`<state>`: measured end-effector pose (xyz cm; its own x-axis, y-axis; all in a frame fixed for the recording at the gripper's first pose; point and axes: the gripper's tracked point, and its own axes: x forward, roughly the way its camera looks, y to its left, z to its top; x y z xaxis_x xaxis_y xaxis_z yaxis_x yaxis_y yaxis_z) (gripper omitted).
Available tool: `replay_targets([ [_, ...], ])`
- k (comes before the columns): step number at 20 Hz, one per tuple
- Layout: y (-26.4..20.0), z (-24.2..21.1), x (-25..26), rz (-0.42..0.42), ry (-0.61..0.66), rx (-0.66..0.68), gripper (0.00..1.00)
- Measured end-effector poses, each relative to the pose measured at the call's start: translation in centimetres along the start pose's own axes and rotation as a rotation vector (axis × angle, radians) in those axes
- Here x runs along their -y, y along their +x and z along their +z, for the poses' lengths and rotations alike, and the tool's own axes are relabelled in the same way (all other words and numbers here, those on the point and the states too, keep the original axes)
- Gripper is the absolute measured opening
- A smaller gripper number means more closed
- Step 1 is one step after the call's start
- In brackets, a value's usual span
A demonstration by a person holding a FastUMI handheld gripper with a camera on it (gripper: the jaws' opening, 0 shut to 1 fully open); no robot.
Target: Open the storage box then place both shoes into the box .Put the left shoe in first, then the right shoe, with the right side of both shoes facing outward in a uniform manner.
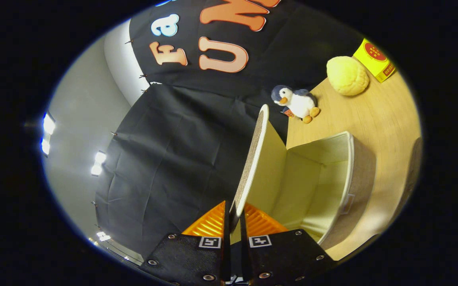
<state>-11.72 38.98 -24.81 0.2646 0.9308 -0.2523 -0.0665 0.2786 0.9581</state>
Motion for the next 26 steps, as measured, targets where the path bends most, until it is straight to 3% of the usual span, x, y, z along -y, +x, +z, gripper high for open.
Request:
replay_targets([
  [10, 8.5, -1.3, -5.7, -0.041, -0.161, -0.095, 0.12],
  [15, 13.4, -2.4, -6.6, -0.084, -0.209, -0.115, 0.15],
  [18, 14.8, -3.1, -6.3, -0.137, -0.314, -0.092, 0.18],
  [20, 14.9, -3.1, -5.9, -0.175, -0.383, -0.087, 0.30],
  [25, 13.7, -1.9, -5.4, -0.220, -0.447, -0.036, 0.74],
  [26, 12.9, -1.4, -5.1, -0.239, -0.469, -0.023, 0.77],
])
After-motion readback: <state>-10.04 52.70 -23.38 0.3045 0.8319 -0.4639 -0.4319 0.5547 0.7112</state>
